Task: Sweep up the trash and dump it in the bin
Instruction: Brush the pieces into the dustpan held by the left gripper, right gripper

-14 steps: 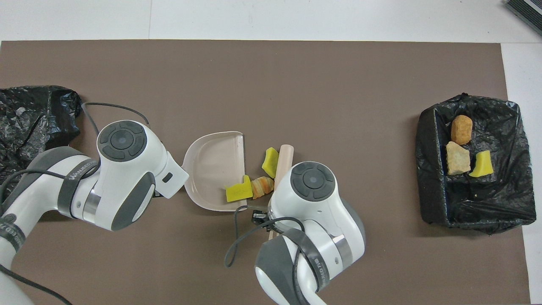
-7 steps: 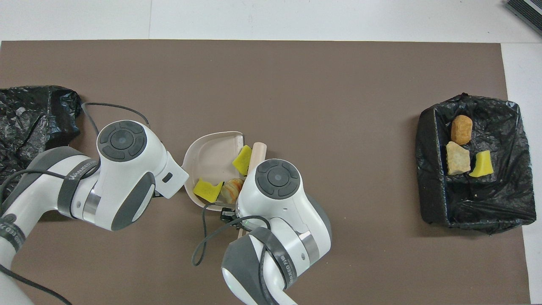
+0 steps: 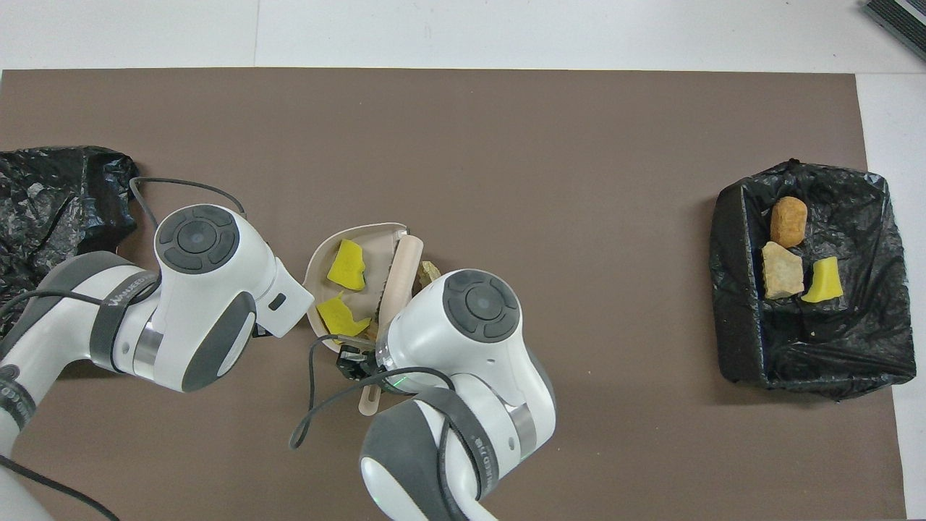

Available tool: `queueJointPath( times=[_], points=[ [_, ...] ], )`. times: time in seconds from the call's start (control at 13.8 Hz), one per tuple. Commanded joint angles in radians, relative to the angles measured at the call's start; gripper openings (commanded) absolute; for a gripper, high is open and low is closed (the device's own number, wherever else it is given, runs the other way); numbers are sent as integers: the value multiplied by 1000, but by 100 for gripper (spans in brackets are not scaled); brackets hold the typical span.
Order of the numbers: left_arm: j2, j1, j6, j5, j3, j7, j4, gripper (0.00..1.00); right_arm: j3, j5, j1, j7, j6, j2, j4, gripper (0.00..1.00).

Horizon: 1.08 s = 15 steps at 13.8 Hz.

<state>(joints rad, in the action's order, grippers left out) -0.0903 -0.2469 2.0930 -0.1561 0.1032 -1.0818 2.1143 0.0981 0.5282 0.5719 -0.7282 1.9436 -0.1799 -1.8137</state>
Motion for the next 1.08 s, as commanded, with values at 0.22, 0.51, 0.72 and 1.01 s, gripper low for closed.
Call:
queueJointPath(
  times=[0.22,0.51,0.72,1.01],
  points=[
    [18,12,33,-17,1,-1,32,0,5,-200,-37,218,-55,129,-261,0],
    [18,12,35,-17,1,-3,32,0,12,-267,12,239,27,64,-277,0],
    [18,12,36,-17,1,-6,32,0,14,-252,97,205,89,18,-236,0],
    [18,14,38,-17,1,-7,32,0,15,-179,161,145,167,-50,-145,0]
  ],
)
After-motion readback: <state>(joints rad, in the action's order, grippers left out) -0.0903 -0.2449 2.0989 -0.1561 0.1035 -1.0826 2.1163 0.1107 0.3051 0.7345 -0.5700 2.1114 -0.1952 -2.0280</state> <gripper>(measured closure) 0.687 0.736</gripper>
